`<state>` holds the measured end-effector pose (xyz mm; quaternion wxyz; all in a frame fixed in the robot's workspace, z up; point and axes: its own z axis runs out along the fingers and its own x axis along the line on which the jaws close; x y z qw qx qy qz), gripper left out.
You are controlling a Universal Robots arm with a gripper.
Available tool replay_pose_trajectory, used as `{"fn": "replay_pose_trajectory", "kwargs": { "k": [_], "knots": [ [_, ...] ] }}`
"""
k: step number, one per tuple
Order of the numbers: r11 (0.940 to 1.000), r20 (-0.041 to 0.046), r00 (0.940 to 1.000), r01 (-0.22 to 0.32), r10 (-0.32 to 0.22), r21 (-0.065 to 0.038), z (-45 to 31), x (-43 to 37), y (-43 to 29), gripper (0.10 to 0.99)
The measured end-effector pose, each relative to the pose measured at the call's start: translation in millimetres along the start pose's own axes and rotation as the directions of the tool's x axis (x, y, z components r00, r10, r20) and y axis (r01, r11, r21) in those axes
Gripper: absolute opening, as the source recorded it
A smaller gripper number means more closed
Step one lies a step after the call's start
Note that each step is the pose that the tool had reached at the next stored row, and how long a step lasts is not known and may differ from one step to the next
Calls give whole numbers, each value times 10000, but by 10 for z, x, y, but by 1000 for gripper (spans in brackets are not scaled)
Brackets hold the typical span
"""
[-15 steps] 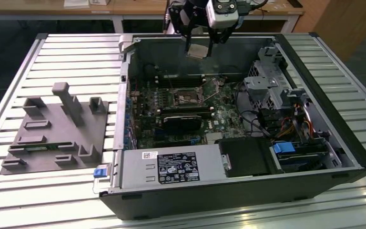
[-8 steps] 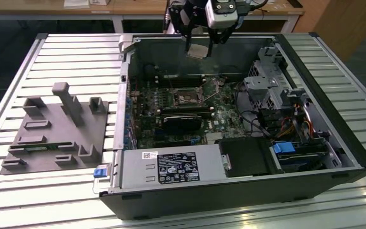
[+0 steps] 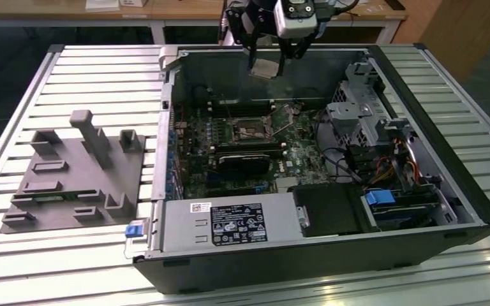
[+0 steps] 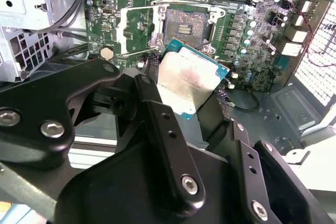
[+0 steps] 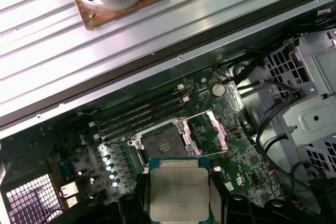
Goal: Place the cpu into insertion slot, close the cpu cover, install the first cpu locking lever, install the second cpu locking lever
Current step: 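Place the cpu into insertion slot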
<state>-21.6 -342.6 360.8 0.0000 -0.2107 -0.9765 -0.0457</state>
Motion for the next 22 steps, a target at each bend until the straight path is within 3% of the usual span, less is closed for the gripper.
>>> {"fn": "replay_pose_trajectory", "kwargs": {
  "k": [6,12,16,22],
  "knots": [
    [9997,23,9997,-249,249,-7,2,1,0,541],
    [9941,96,9941,-1081,1081,-26,14,5,-2,541],
    [9847,154,9846,-1743,1744,-47,27,5,-4,541],
    [9632,234,9629,-2686,2687,-85,49,4,-6,541]
  ]
}}
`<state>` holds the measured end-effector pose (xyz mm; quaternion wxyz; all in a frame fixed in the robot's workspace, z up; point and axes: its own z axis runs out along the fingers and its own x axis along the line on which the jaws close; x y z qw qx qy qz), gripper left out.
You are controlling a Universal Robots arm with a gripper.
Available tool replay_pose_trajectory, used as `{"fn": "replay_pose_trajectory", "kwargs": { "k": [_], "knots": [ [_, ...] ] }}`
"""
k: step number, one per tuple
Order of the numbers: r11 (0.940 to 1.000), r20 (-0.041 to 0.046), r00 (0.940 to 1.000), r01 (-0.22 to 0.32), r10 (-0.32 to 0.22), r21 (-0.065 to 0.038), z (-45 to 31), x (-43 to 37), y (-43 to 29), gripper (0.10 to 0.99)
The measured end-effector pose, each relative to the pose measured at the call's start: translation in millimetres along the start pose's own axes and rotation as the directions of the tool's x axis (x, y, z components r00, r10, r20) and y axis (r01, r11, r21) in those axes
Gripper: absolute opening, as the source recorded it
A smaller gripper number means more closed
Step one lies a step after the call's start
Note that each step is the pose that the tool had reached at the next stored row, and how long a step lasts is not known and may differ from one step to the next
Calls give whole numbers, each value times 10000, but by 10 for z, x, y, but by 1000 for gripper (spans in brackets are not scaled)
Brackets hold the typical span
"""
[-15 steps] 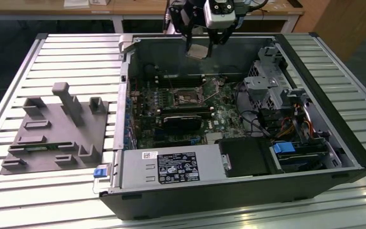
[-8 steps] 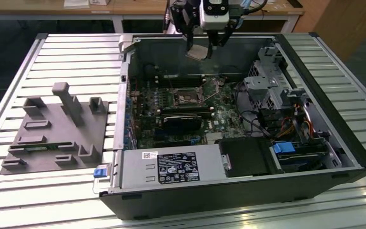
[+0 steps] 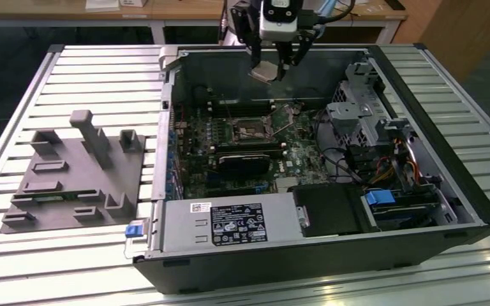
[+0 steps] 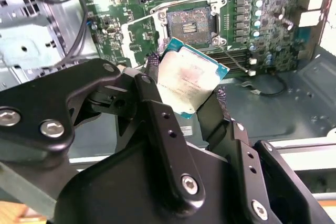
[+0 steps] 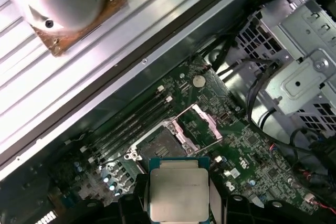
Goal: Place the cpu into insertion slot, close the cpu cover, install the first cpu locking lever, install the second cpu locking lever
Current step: 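Place the cpu into insertion slot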
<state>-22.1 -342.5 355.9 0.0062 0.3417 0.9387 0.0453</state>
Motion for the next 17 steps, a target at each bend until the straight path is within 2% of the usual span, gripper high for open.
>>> {"fn": "replay_pose_trajectory", "kwargs": {
  "k": [4,8,14,17],
  "knots": [
    [9984,51,9984,-565,565,-12,14,0,-1,541],
    [9944,94,9944,-1057,1057,-24,30,2,-3,541],
    [9854,147,9853,-1701,1701,-30,54,10,-4,541],
    [9784,180,9783,-2065,2066,-35,69,12,-4,541]
  ]
}}
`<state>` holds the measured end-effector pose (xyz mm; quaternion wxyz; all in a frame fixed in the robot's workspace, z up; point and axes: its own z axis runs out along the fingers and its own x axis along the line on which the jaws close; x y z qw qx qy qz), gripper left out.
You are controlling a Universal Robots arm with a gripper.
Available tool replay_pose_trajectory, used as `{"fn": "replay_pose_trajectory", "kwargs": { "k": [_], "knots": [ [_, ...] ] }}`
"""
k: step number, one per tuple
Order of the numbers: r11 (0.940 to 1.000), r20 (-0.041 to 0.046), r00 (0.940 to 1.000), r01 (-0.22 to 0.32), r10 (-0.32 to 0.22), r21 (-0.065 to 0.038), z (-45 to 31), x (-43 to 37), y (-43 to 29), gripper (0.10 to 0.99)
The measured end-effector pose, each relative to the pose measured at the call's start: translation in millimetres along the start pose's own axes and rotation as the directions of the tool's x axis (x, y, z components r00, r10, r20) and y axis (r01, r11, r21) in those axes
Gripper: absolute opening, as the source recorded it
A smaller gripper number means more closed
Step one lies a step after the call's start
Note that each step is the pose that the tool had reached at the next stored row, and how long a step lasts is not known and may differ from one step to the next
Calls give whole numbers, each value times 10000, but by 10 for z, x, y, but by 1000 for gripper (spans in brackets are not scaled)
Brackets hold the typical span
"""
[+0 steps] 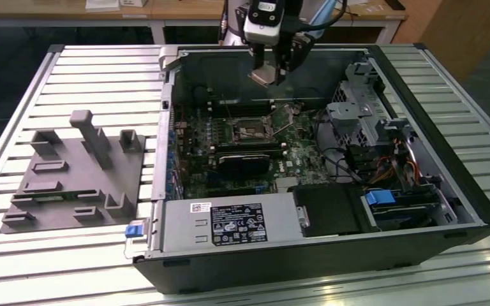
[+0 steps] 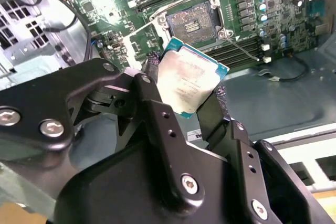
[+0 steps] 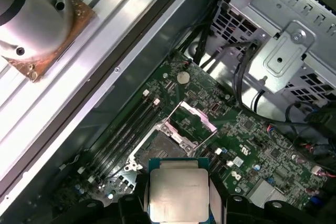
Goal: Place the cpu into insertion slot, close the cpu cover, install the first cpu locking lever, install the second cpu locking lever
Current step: 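Place the cpu into insertion slot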
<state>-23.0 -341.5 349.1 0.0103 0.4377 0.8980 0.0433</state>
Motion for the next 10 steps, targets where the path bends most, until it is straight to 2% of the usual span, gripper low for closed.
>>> {"fn": "replay_pose_trajectory", "kwargs": {
  "k": [6,10],
  "knots": [
    [9992,24,9992,-400,400,15,29,31,-9,541],
    [9976,18,9976,-689,689,70,57,45,-5,541]
  ]
}}
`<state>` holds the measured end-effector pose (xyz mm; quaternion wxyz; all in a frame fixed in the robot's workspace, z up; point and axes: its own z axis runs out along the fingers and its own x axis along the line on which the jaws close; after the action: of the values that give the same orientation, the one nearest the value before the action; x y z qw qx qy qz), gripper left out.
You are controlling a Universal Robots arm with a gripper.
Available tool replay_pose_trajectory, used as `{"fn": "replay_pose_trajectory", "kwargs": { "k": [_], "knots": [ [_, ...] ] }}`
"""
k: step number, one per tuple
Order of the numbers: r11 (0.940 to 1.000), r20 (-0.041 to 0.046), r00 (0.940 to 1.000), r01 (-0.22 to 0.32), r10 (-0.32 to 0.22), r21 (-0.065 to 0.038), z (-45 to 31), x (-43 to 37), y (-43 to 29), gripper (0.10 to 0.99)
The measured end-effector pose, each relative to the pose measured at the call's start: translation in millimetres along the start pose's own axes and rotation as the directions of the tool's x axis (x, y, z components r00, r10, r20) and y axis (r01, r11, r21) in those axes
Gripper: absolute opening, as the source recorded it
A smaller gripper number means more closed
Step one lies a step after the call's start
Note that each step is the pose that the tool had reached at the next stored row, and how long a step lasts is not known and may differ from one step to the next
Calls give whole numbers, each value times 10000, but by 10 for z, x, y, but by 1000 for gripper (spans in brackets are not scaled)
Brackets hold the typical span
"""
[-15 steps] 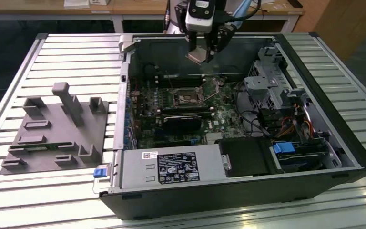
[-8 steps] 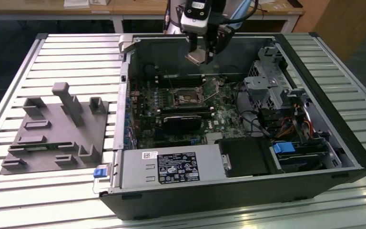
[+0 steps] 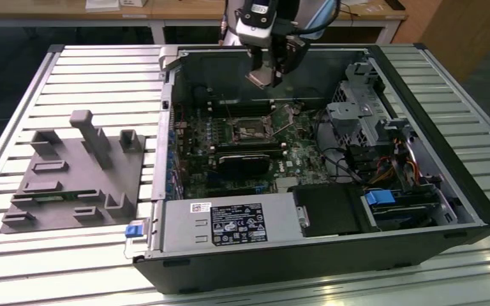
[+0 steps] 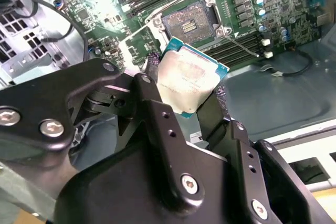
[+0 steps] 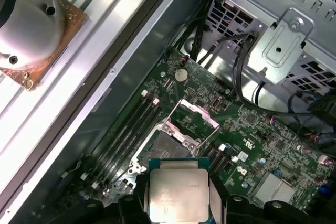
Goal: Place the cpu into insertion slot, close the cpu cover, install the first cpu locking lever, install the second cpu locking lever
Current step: 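Place the cpu into insertion slot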
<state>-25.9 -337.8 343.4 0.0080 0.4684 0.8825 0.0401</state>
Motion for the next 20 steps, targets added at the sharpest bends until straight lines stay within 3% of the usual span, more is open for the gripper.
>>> {"fn": "replay_pose_trajectory", "kwargs": {
  "k": [5,10,20],
  "knots": [
    [9984,34,9985,-555,555,65,44,10,3,541],
    [9922,84,9923,-1240,1239,112,92,13,3,541],
    [9667,169,9670,-2545,2542,247,187,19,0,541]
  ]
}}
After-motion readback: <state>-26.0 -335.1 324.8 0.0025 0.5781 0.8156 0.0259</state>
